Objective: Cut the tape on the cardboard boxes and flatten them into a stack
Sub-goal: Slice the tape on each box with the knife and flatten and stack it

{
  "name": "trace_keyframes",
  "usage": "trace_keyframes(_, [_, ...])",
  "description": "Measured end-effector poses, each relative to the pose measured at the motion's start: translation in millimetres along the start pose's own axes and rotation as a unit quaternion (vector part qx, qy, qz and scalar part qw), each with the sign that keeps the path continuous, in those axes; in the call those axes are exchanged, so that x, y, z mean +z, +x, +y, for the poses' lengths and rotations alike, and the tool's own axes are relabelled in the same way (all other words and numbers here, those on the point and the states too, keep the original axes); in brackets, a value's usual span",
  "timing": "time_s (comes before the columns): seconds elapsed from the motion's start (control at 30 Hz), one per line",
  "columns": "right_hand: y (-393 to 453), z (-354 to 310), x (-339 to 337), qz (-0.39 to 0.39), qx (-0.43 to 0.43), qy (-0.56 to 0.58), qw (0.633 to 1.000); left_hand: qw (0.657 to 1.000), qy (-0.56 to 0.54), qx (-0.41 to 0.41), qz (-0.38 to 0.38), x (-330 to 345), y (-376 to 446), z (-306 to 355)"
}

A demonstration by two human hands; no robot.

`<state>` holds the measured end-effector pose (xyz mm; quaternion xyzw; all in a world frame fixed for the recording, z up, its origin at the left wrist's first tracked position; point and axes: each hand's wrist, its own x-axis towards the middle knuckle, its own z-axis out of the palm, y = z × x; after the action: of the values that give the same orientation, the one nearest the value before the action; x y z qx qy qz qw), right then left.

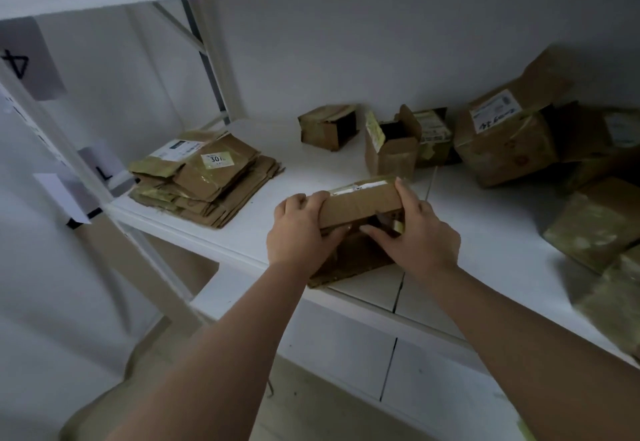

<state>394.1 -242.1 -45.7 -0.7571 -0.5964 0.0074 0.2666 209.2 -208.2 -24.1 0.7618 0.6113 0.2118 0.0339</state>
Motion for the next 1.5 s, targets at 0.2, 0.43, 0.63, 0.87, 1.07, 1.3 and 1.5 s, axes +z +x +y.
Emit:
trace_keyframes(0.2, [2, -5, 1, 0.001, 0.023, 0.017, 1.0, 1.0, 0.008, 0.015, -0.01, 2, 1, -1])
trace_keyframes(0.43, [-1, 7, -18, -0.069, -0.013, 0.088, 0.994, 0.99, 0.038, 0.071, -0.118, -17, -2, -3])
trace_keyframes(0.63, [0, 19, -47, -0.157, -0.02, 0.103, 0.982, 0.957, 0.155, 0.12, -0.215, -52, 5, -11])
trace_keyframes(0.87, [-13, 12, -58, -0.156, -0.055, 0.037, 0.985, 0.949, 0.225, 0.178, -0.133, -78, -5, -28])
trace_keyframes(1.07, [-24, -4, -50, -0.158, -0.095, 0.011, 0.983, 0.957, 0.229, 0.15, -0.098, -82, -19, -46])
trace_keyframes(1.3, [-23, -9, -48, -0.129, -0.078, -0.022, 0.988, 0.971, 0.141, 0.169, -0.096, -79, -31, -59])
trace_keyframes(1.5, [-25, -4, -48, 0.039, 0.023, 0.093, 0.995, 0.975, 0.071, 0.197, -0.078, -66, -28, -43])
